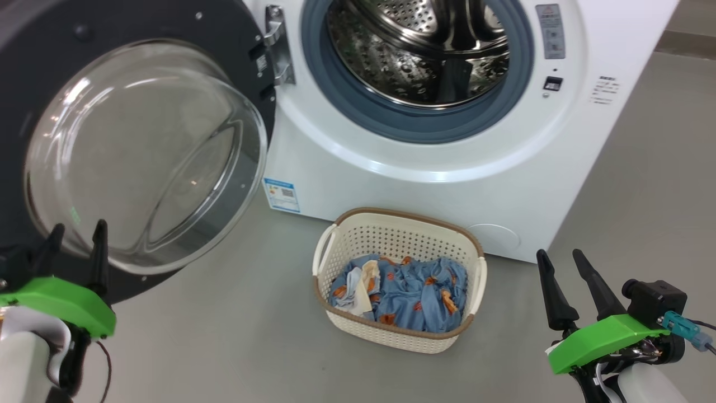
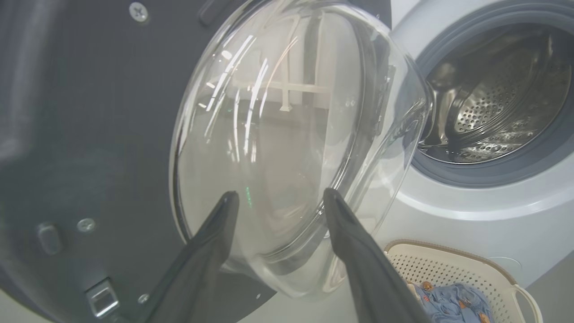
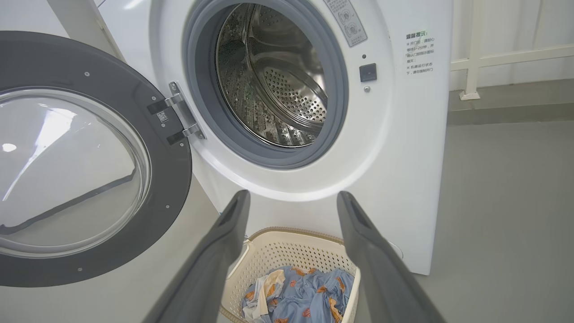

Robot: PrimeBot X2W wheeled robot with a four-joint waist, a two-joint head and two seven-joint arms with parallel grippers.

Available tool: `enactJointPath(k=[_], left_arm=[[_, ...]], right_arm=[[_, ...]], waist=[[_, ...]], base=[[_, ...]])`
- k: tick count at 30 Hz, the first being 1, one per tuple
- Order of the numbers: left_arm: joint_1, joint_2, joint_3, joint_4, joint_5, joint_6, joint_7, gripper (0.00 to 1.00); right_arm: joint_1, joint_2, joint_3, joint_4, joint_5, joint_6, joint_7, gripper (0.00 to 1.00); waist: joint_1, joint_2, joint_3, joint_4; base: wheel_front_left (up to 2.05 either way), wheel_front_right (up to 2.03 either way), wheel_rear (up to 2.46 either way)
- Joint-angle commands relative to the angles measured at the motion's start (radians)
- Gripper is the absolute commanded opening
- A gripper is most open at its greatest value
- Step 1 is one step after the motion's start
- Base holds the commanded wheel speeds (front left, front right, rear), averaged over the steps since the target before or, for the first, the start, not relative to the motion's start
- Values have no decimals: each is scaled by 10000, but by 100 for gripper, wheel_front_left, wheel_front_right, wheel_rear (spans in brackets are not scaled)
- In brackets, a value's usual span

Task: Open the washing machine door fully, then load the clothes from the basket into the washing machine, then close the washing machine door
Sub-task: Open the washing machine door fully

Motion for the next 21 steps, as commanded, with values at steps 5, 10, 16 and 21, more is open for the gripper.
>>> enactJointPath(k=[5,10,16,21], left_arm=[[1265,379,716,-2225,-157,481,-134,100],[2323,250,789,-3694,-291,922,-59,100],[3159,156,789,-5036,-351,1387,136,100],[3841,65,822,-6004,-453,1771,301,100]], right_arm=[[-37,-132,313,-414,78,75,-122,100],[-56,-218,446,-665,43,75,-122,100],[-80,-372,573,-923,-121,75,-122,100],[-80,-525,692,-1045,-192,75,-122,100]], waist=[[1,0,-363,-863],[1,0,-495,-1433],[1,0,-607,-2006],[1,0,-686,-2545]], base=[[0,0,0],[0,0,0],[0,0,0],[0,0,0]])
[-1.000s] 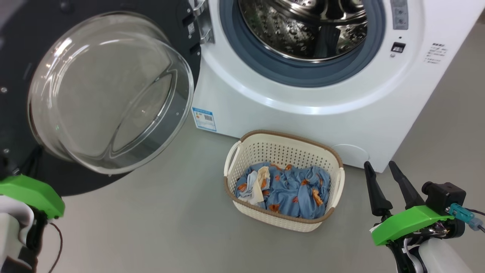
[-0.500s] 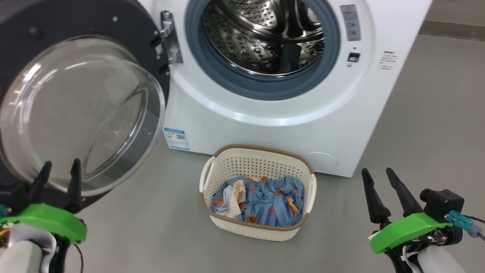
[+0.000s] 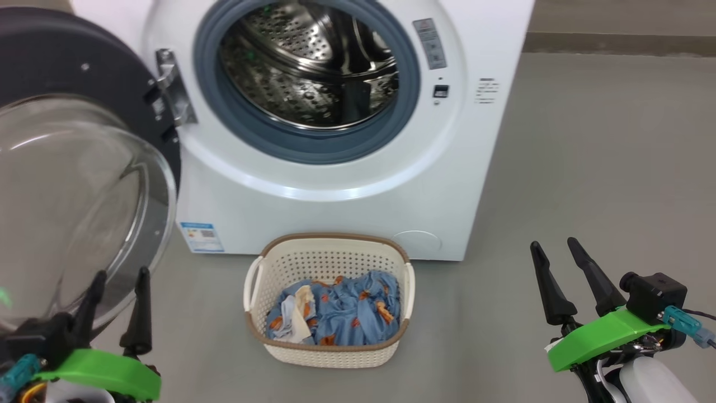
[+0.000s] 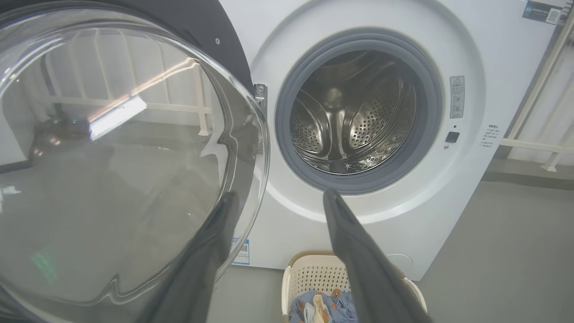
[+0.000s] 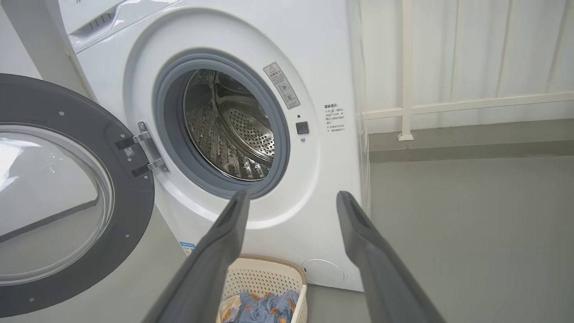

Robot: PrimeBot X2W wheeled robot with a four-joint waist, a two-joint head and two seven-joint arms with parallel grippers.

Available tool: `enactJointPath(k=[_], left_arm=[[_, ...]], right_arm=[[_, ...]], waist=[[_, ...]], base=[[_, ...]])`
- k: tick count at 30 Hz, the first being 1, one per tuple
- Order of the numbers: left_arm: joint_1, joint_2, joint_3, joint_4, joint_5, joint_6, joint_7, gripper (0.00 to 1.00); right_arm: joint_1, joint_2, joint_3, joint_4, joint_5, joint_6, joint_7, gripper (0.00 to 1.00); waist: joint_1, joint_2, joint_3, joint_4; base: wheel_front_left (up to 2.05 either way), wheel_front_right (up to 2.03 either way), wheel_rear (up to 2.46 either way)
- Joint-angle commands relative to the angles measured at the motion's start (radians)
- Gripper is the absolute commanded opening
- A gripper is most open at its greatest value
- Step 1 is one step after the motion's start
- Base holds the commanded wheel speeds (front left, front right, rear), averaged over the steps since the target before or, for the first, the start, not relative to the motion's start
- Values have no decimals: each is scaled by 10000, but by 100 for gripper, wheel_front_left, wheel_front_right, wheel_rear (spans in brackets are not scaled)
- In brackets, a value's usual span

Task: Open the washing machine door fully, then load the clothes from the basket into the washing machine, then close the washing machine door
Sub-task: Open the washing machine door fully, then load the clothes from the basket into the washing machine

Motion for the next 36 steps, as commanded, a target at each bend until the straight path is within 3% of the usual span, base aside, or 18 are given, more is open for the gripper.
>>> enactJointPath(k=[1,12,36], left_arm=[[-126,265,418,-406,-166,95,17,100],[751,34,489,-1373,-255,586,-68,100],[955,-126,403,-1505,-288,438,-285,100]], right_arm=[[-156,-154,232,-282,-128,75,-122,100],[-258,-344,405,-328,-124,75,-122,100],[-357,-567,257,-243,-165,75,-122,100]], waist=[[0,0,-127,-445],[0,0,-110,-1352],[0,0,-57,-1639]], base=[[0,0,0],[0,0,0],[0,0,0]])
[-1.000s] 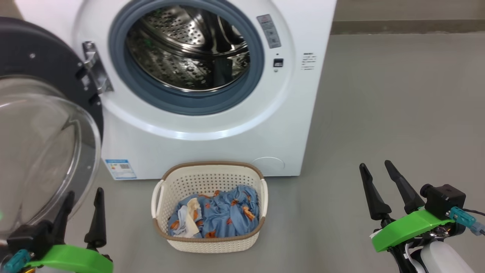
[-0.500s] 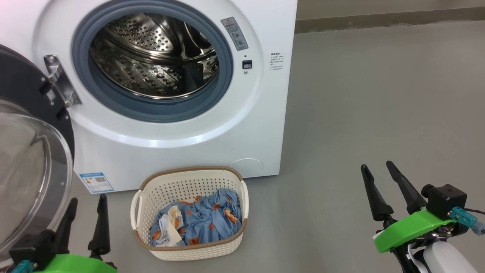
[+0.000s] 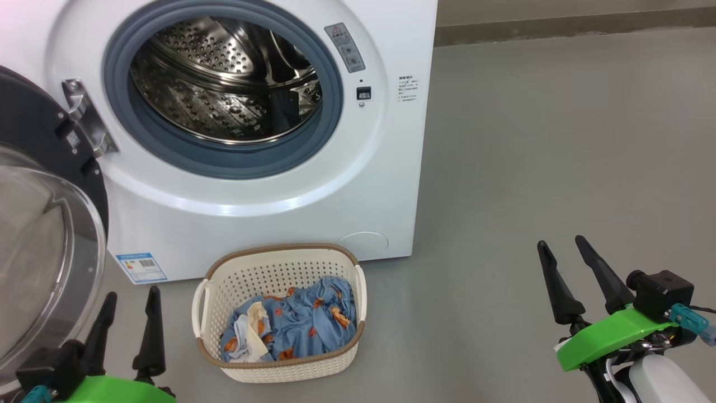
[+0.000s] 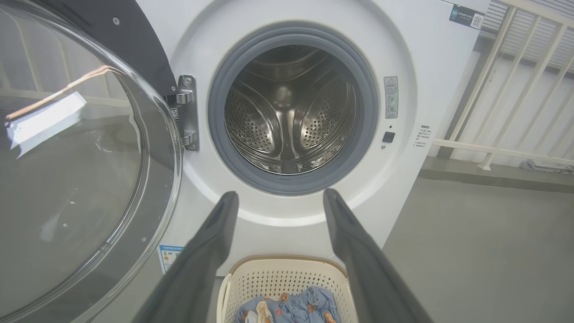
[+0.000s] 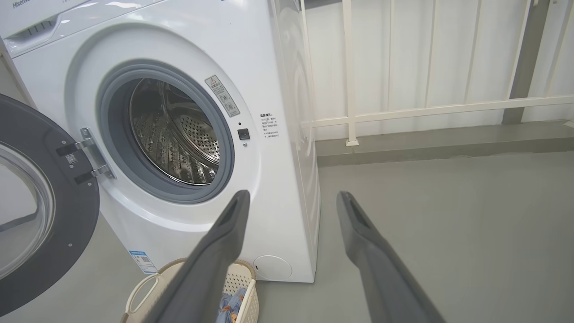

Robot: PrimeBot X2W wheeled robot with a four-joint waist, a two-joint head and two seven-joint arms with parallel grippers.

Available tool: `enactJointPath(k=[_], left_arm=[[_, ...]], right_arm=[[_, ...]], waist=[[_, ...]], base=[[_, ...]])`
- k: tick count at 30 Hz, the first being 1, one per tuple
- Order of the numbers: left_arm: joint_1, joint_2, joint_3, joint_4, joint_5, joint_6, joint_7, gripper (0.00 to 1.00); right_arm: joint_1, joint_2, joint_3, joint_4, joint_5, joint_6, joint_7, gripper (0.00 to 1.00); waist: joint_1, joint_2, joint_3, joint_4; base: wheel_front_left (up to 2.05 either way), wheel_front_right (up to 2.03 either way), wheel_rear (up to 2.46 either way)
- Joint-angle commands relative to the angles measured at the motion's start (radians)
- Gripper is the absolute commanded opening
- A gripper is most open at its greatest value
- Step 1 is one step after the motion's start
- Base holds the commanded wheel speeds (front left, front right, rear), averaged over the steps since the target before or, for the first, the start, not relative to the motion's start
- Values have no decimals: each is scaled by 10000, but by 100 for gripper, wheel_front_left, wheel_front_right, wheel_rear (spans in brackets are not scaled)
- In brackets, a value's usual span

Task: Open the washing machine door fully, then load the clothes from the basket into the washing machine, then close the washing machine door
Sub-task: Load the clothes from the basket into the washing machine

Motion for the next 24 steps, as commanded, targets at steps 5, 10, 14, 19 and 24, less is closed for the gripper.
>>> enactJointPath(k=[5,10,14,19,24], left_arm=[[-214,208,343,-189,-35,-67,-114,100],[-222,200,327,-187,-18,-93,-135,100],[-210,213,297,-210,8,-80,-142,100],[-190,252,267,-244,11,-64,-139,100],[-171,287,244,-283,14,-23,-130,100]], right_arm=[[-328,-158,122,-220,-143,75,-122,100],[-320,-173,137,-210,-146,75,-122,100],[-306,-175,136,-205,-144,75,-122,100],[-296,-170,138,-198,-135,75,-122,100],[-279,-171,150,-187,-130,75,-122,100]], waist=[[0,-1,5,39],[0,-1,-4,73],[0,-1,-19,92],[0,-1,-28,101],[0,-1,-34,104]], base=[[0,0,0],[0,0,0],[0,0,0],[0,0,0],[0,0,0]])
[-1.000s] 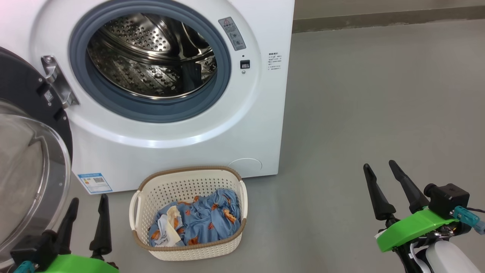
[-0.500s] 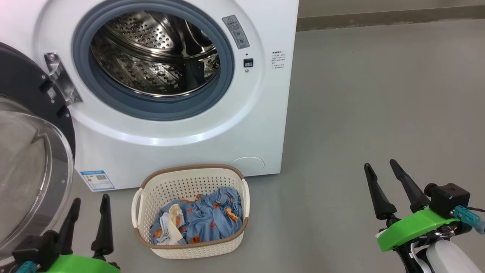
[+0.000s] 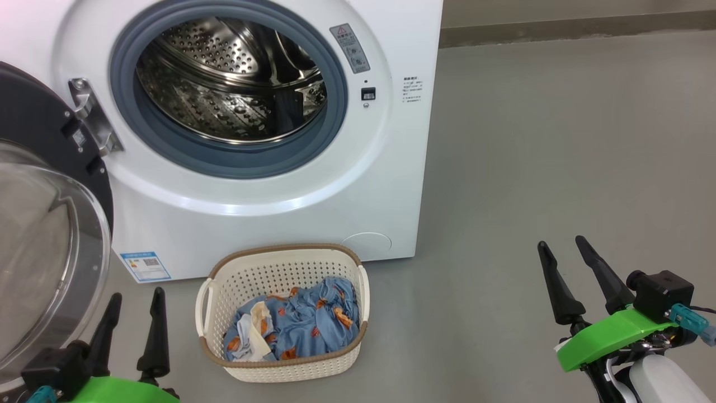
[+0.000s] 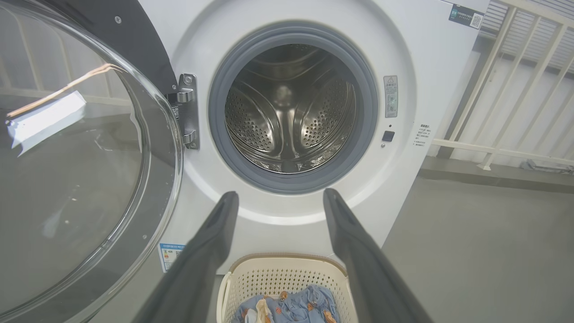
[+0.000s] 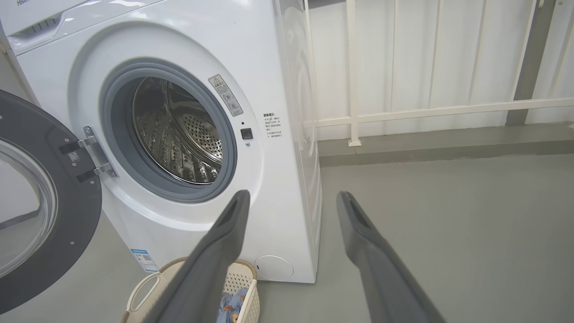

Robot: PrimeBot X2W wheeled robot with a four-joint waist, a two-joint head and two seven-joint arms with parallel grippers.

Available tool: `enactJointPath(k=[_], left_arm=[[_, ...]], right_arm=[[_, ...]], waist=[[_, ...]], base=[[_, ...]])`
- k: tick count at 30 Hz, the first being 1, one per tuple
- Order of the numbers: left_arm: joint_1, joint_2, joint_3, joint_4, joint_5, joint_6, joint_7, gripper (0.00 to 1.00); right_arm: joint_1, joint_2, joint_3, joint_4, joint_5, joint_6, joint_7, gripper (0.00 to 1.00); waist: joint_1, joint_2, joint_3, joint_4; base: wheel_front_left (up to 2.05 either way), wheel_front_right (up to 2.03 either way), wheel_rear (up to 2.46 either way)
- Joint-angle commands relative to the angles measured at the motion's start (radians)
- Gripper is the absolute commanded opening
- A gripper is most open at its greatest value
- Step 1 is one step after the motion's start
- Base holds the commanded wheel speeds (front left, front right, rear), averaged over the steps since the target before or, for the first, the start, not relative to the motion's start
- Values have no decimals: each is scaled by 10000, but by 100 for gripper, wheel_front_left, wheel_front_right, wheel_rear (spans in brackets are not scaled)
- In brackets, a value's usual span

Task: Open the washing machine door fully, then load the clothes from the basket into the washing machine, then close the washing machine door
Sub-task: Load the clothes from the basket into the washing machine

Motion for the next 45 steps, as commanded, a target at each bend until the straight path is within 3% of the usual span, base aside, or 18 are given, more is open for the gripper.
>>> enactJointPath(k=[1,30,45], left_arm=[[-176,320,351,-295,24,43,-116,100],[-247,397,305,-277,-118,120,-98,100],[-291,458,284,-335,-213,140,-100,100]], right_arm=[[-277,-159,148,-210,-93,75,-122,100],[-286,-130,64,-209,-118,75,-122,100],[-293,-88,37,-195,-117,75,-122,100]], waist=[[0,0,10,4],[0,0,26,142],[0,0,37,222]], base=[[0,0,0],[3,-3,0],[163,-163,0]])
